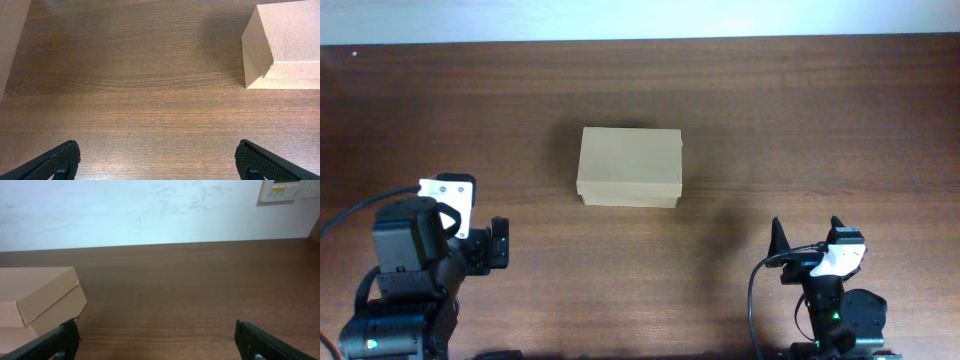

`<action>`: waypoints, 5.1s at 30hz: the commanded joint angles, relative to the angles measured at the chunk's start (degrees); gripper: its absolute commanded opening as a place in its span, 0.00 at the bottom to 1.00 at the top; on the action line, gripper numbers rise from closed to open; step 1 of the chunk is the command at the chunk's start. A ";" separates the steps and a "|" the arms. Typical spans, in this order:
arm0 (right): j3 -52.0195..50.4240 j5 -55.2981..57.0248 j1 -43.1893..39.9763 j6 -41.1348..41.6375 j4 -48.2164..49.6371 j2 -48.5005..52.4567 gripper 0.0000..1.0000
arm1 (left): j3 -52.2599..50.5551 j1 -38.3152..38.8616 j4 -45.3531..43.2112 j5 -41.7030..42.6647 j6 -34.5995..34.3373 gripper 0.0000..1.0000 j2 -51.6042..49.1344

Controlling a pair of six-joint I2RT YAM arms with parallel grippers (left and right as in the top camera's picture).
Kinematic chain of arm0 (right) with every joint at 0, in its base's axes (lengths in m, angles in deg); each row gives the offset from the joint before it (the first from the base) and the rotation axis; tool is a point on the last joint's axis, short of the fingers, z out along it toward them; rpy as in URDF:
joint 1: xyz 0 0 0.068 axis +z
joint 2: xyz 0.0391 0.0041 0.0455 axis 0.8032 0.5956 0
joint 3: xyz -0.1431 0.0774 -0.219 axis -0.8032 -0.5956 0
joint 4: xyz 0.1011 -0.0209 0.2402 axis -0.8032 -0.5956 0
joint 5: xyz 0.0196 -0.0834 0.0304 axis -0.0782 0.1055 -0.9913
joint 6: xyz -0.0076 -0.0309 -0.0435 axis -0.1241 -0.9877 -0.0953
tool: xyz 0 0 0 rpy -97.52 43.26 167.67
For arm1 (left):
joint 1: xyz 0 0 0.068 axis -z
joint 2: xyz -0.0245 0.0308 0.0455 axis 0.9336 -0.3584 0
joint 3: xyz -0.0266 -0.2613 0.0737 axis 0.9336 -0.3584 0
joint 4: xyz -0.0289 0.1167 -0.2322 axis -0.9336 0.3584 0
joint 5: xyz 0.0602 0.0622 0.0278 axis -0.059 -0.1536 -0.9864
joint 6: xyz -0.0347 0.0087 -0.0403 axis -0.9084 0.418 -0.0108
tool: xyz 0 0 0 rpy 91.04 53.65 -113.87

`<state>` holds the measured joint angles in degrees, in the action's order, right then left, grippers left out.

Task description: Pack container

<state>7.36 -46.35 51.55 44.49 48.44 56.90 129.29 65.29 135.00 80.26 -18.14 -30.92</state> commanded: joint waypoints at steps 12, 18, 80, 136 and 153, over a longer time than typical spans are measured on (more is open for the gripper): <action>-1.18 0.72 -0.44 0.31 -15.19 -0.68 0.99 | -0.17 -0.04 -0.07 0.61 -0.55 1.00 0.31; -1.14 0.72 -0.44 0.31 -15.10 -0.63 0.99 | -0.17 -0.04 -0.07 0.61 -0.55 1.00 0.31; -1.14 0.72 -0.44 0.31 -15.10 -0.63 0.99 | -64.24 2.82 -59.43 1.05 0.79 1.00 44.22; -1.14 0.72 -0.44 0.31 -15.10 -0.63 0.99 | -64.24 2.82 -59.43 1.05 0.79 1.00 44.22; -1.14 0.72 -0.44 0.31 -15.10 -0.63 0.99 | -64.24 2.82 -59.43 1.05 0.79 1.00 44.22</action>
<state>6.57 -46.33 51.55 44.47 33.40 56.86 65.12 67.87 75.14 80.48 -17.90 12.84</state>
